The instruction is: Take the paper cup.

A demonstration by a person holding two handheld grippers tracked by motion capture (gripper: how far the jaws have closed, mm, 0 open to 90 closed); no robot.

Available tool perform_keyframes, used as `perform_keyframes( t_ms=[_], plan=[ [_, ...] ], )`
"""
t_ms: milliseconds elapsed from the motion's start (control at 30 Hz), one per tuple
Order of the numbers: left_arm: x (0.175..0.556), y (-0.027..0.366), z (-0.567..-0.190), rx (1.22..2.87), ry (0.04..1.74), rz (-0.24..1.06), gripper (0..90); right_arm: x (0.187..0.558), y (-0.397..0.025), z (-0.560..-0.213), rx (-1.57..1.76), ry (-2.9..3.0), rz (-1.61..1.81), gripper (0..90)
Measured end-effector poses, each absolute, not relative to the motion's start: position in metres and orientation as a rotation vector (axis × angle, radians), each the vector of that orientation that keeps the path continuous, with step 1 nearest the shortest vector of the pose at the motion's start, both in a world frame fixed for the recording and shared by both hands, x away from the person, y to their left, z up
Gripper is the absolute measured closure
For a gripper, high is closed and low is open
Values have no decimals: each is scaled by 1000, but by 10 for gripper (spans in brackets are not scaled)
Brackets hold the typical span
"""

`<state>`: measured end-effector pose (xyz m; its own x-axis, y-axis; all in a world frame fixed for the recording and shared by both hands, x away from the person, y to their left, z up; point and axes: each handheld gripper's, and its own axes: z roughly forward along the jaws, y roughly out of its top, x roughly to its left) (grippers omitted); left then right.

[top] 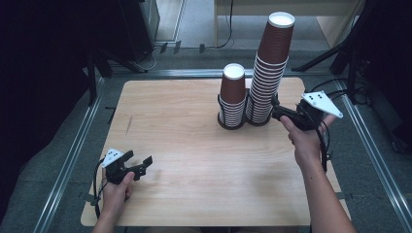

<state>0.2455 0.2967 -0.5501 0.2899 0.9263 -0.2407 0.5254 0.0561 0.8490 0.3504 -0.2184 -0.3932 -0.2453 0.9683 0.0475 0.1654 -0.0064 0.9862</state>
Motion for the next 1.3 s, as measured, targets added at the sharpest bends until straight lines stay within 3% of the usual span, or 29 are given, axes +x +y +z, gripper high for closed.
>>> perform_keyframes(
  t_ms=[267,433,1300],
  plan=[
    [246,295,-550,1619,1381,543,82,372,-207,-373,1225,1500,1332,0],
    [247,295,-550,1631,1377,535,21,384,-203,-362,1226,1486,1321,0],
    [246,295,-550,1640,1368,531,21,436,-171,-328,1245,1439,1310,0]
  ],
)
